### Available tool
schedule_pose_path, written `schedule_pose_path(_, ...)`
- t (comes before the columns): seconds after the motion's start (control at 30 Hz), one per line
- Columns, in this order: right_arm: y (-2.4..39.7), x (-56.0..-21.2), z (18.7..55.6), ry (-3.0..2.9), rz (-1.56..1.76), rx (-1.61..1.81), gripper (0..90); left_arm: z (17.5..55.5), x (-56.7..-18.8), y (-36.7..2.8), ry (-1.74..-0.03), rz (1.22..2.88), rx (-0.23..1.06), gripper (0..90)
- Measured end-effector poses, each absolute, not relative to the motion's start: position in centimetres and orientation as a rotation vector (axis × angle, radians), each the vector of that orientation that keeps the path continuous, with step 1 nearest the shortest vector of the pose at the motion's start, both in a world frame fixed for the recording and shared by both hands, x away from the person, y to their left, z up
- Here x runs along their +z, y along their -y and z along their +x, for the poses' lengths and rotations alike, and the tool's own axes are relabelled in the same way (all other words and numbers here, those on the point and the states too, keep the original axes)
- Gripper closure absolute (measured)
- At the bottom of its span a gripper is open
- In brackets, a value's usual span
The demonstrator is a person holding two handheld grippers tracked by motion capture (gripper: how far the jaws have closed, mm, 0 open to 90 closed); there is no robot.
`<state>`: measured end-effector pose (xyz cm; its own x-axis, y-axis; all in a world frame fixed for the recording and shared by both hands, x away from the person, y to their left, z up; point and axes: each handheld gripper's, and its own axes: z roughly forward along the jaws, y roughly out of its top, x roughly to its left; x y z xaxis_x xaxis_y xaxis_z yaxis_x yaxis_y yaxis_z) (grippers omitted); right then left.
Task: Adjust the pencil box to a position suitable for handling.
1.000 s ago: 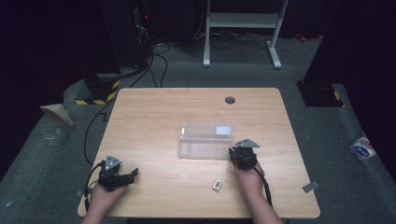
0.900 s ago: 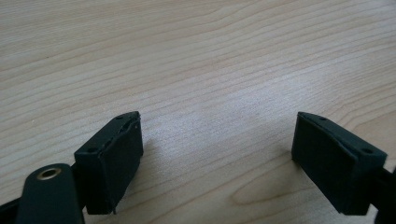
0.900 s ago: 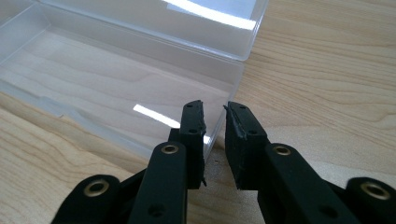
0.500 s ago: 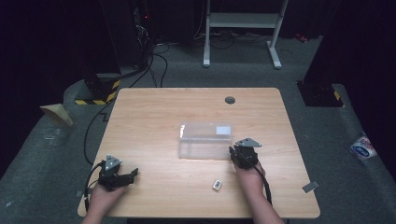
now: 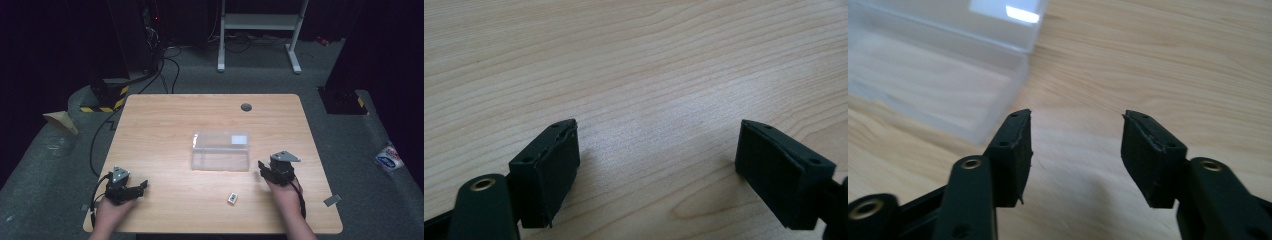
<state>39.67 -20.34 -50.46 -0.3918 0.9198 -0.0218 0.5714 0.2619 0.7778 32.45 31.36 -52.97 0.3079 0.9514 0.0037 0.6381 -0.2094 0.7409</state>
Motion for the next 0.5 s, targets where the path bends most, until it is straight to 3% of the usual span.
schedule_pose_path(0.2, 23.7, -51.2, 38.1, -2.050, 1.369, 0.916, 33.7, 32.3, -53.0, -31.3, -1.396, 1.946, 0.634, 19.0)
schedule_pose_path(0.23, 25.1, -51.5, 37.5, -2.040, 1.424, 0.906, 28.6, 32.3, -53.0, -31.3, -1.403, 1.947, 0.634, 17.4)
schedule_pose_path(0.5, 26.4, -52.4, 37.1, -2.042, 1.489, 0.857, 21.5, 32.4, -52.9, -31.2, -1.411, 1.954, 0.620, 14.3)
